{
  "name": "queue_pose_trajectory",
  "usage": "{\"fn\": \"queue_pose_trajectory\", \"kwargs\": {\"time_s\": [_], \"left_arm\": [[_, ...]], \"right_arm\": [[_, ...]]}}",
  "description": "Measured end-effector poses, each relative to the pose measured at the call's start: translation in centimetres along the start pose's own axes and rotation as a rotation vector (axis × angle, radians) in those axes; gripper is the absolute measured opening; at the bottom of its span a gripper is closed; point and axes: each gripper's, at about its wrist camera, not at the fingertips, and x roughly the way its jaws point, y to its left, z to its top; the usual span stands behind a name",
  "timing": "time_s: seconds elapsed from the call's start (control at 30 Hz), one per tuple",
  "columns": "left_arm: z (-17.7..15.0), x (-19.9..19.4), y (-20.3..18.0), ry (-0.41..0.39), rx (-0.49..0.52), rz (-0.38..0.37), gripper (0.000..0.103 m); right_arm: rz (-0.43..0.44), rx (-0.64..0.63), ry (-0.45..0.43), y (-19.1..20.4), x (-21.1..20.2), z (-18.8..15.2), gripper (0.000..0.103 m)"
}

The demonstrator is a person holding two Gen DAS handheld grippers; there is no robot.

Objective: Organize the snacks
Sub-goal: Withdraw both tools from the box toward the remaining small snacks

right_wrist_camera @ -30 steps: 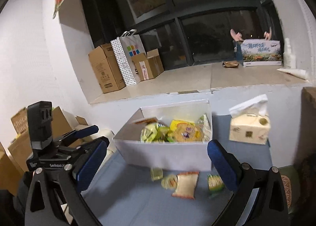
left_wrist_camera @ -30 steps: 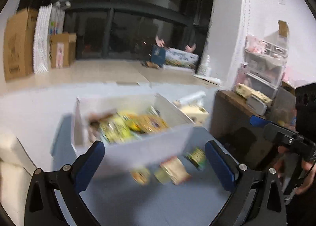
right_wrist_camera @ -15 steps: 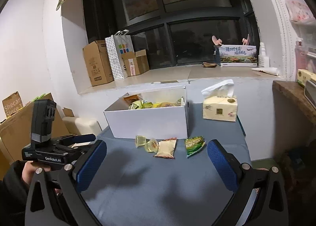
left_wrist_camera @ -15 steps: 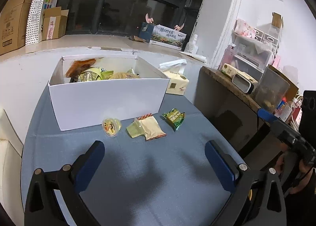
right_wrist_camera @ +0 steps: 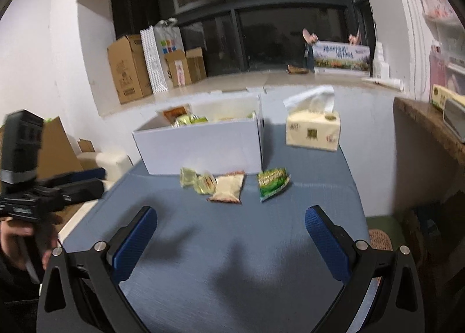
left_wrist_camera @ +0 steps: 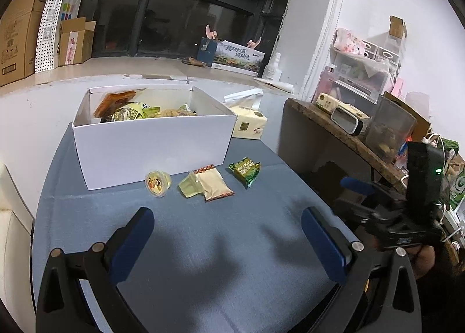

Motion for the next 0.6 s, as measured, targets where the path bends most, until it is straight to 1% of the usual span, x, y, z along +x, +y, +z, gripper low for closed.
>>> {"fn": "queue_pose_trajectory", "kwargs": {"time_s": [0.2, 0.37, 0.5, 0.6], "left_arm": [[-0.7, -0.7, 0.1, -0.006, -0.010, -0.001, 0.103], [-1.0, -1.1, 0.6, -0.014, -0.025, -0.001, 0.103], [-1.2, -1.4, 1.0, -0.021, -0.042, 0.004, 0.103], [-1.2, -1.7, 1.2, -0.025, -0.045, 0.008, 0.103]], "right_arm": [[-0.010, 0.040, 0.057, -1.0, 1.6, -0.7, 0.103], [-0.015, 0.054, 0.083, -1.2, 2.6, -0.8, 0.103], [-0.021, 0.057, 0.092, -1.3, 3.5, -0.6, 0.103], [-0.031, 0.040, 0.113, -1.6, 4.9, 0.1, 0.103]]}}
